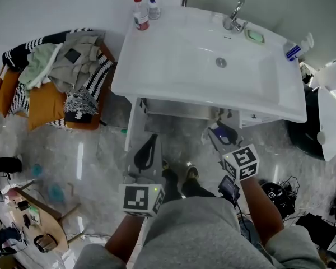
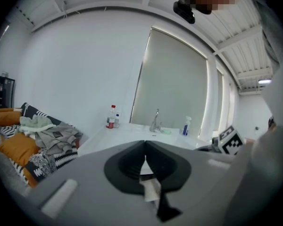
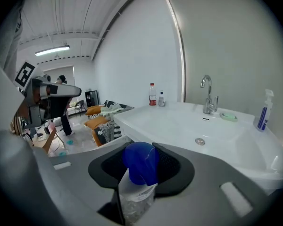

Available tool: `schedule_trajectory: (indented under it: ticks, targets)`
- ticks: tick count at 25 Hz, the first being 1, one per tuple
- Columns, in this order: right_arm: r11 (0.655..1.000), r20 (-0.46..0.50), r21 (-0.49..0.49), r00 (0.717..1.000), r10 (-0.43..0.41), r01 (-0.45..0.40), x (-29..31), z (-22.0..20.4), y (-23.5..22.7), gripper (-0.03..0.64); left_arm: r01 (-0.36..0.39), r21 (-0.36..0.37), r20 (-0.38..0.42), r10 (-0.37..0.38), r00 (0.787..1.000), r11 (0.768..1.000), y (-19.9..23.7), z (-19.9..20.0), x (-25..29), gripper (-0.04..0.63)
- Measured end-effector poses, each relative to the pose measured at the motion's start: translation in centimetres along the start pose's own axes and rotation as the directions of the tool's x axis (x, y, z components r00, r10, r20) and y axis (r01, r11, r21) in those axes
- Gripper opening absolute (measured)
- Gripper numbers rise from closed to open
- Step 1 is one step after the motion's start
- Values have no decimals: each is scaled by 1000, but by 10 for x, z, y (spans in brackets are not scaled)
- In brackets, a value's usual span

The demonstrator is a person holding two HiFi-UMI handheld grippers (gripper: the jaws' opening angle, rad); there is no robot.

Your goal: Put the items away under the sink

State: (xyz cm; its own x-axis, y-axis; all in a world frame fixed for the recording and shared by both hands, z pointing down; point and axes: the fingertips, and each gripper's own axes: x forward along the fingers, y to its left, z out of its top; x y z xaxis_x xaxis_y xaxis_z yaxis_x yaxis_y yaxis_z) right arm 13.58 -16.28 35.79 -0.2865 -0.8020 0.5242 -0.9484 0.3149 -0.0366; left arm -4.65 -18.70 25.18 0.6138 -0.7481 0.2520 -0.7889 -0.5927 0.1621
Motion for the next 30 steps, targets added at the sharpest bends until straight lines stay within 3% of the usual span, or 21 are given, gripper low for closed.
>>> schedule_trajectory:
  ticks: [7,16,23,27,30]
  targets:
    - [997,-28,75,999,-31,34,49,-28,2,144,76,16,-23,-75,997,997,26,-26,17,12]
    - [994,-140,108,990,-9,24,116,-101,-24,144,61,-65,-139,-69,988,996,30,-92,52,12]
    - [990,-172,136,985,-3,26,167,-154,-52,144,-46,-70,-173,34,984,996,41,-164,87,12]
    - [991,-189,135,982,8,18,205,-187,-62,144,-153,-113,-164,134,977,982,57,-213,108,12]
    - [993,-217,120,976,14,12,227,-209,-66,144,-209,-95,-146,194,970,973,65,-239,121,12]
